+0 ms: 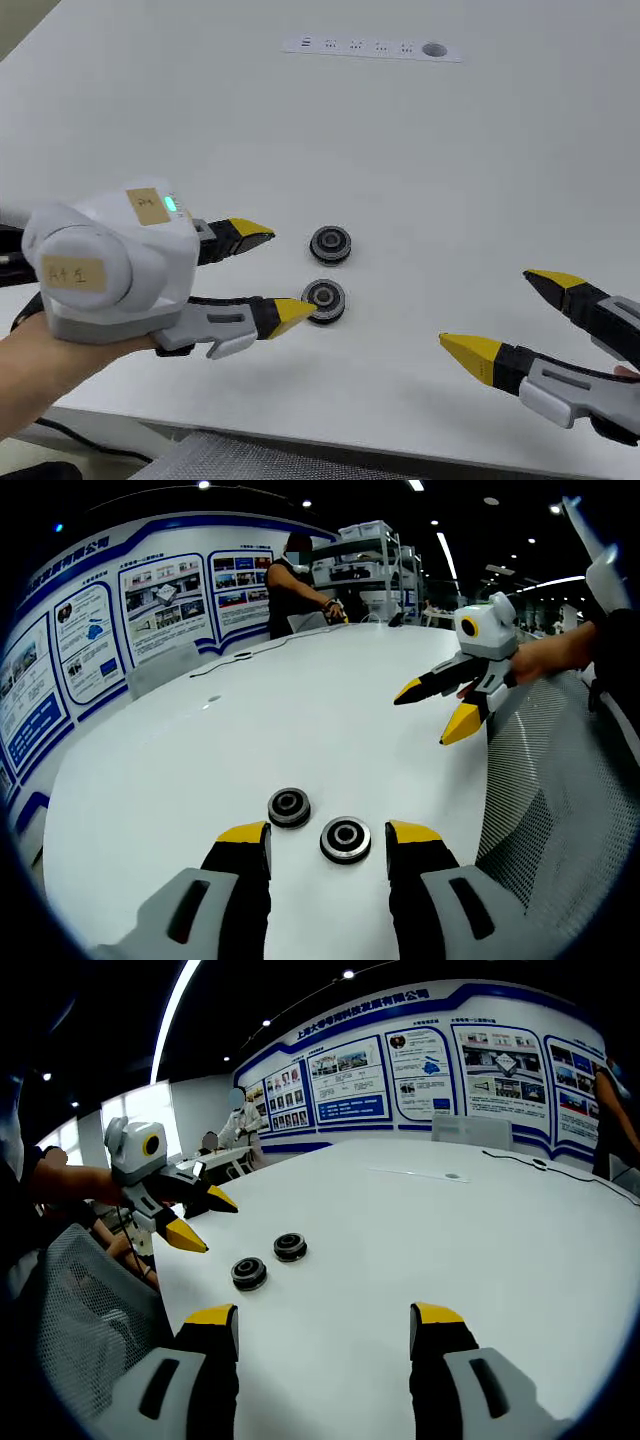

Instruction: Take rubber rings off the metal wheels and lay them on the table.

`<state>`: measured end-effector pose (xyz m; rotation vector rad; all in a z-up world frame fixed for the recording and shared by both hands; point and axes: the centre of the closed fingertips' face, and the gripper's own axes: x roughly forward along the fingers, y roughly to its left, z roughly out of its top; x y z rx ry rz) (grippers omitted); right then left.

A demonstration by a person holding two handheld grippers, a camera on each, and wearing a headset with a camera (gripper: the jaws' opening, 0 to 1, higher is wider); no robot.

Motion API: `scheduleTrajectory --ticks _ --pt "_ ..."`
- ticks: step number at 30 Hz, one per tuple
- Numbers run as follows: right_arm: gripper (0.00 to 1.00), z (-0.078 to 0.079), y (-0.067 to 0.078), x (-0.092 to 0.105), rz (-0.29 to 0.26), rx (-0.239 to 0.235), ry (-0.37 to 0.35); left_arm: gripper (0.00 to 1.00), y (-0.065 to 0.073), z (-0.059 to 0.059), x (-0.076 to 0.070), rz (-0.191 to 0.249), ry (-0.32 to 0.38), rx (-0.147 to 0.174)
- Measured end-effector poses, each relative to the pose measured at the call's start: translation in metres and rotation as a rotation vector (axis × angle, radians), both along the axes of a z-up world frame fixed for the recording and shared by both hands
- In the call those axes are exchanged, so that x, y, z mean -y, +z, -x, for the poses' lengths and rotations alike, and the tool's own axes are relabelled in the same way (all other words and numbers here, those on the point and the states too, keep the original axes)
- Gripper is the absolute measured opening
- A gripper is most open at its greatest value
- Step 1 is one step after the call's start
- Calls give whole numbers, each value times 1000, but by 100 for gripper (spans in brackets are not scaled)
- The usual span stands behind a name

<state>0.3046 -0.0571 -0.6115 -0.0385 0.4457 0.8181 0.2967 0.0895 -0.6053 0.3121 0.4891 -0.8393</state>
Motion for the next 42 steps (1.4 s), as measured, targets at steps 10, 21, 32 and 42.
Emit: scheduleTrajectory --ticks 10,21,32,42 --pt "71 1 1 -3 -12 -7 6 29 -21 -2 17 -41 -54 -34" --pt "71 3 0 -6 -16 -17 22 20 -32 -6 13 -67 -51 -66" --pt "71 2 0 -5 -20 -17 18 19 -40 -4 20 -81 -76 -91" --pt "71 1 0 -5 -25 -19 12 16 -45 -4 17 -77 -58 -128"
